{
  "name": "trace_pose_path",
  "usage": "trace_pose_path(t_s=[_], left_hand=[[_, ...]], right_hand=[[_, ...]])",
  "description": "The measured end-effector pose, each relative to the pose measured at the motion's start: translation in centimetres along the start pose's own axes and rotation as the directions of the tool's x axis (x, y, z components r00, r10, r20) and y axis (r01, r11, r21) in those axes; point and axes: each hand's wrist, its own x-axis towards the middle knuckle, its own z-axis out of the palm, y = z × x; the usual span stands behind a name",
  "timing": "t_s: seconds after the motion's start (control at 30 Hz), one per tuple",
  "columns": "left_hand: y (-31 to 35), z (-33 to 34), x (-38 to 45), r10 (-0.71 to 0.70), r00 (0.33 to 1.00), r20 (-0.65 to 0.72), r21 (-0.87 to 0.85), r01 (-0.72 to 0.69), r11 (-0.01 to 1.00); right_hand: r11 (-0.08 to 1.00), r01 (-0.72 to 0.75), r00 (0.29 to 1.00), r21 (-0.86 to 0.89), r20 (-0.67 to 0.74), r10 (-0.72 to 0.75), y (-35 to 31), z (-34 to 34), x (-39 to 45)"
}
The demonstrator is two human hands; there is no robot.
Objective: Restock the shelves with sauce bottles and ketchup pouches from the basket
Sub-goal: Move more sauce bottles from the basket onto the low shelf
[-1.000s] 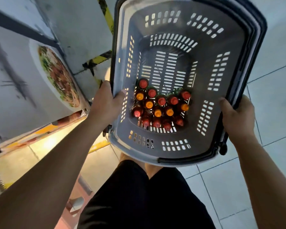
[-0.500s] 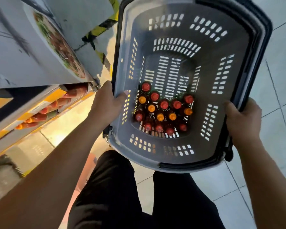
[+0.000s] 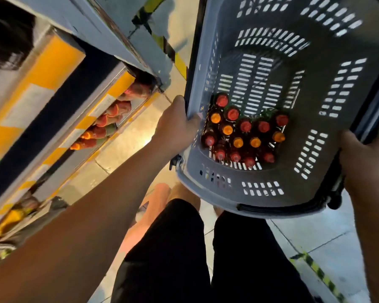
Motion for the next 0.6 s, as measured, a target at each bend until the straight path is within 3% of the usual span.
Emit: trace_pose_path(t_s=[0.43,0.6], left_hand=[[-7.0,3.2,-5.4,0.055,0.992,-0.110,-0.025,-0.058,0.998],[-10.0,4.0,-3.9,0.001,0.996,-0.093,0.009,0.000,1.000]], right_hand=[[0.997,0.025,0.998,0.068,0.055,-0.029,5.6,1.7,-5.5],[0.997,0.078,0.994,0.025,0.080,-0.080,5.7,4.4,-6.5]])
